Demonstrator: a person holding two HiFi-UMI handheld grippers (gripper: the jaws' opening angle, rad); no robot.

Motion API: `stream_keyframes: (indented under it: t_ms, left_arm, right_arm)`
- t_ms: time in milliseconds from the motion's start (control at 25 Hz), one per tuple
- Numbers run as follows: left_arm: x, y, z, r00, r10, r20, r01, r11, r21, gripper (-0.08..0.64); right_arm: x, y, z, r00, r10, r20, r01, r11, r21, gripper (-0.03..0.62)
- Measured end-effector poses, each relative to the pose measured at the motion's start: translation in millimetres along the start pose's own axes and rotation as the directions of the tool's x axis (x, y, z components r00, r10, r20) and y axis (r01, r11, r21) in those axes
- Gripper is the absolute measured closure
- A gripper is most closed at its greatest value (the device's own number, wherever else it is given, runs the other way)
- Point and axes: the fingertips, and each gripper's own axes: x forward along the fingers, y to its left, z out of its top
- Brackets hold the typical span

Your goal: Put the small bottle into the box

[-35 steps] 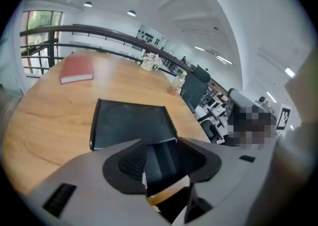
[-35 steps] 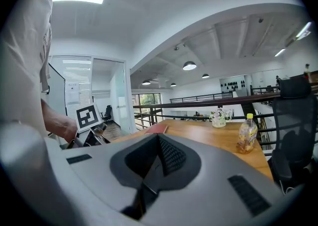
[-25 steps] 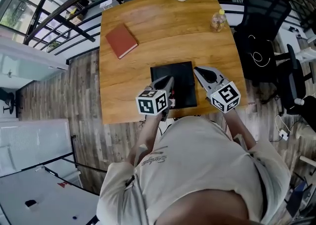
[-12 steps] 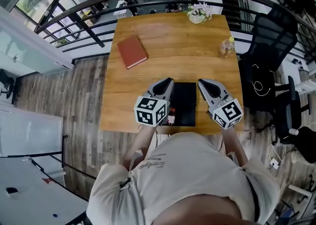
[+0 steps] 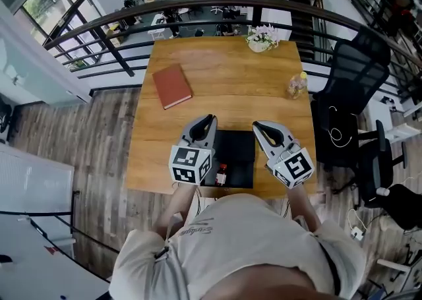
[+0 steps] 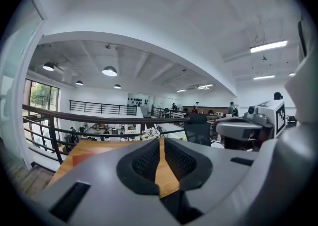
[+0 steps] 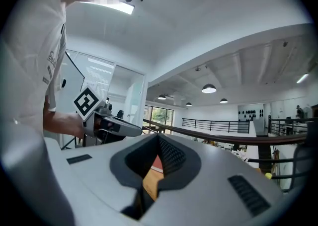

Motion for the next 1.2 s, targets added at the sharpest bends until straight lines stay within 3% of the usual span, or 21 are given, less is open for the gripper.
stream_keyframes:
  t_ms: [200,560,720,960,1200]
  left_arm:
    - [-5,6,8,0.998,0.033,0.055,-0.033,0.999,-0.001,0.522]
    - [-11,13,20,0.992,0.076,0.098,-0.077,0.997,0.002,0.522]
    - [-18,9,15,0.993,0.076,0.088,-0.075,0.997,-0.006,0.520]
    - [-29,2,5,0.996,0.065,0.063,-0.065,0.998,0.000,0.522]
    - [-37,1,9,0.997,0.055,0.057,-0.055,0.998,0.001,0.522]
  right_arm:
    - [9,8,4,0.999,0.031,0.015,-0.031,0.999,0.008,0.597]
    - [6,-11,19,0.998,-0.003,0.065,0.001,0.999,0.036,0.597]
    - [3,-13,18,0.998,-0.010,0.063,0.006,0.998,0.059,0.597]
    - [-2,-4,14,0.999,-0.011,0.040,0.011,1.000,-0.001,0.597]
    - [-4,0,16,0.999,-0.006,0.042,0.006,1.000,0.003,0.597]
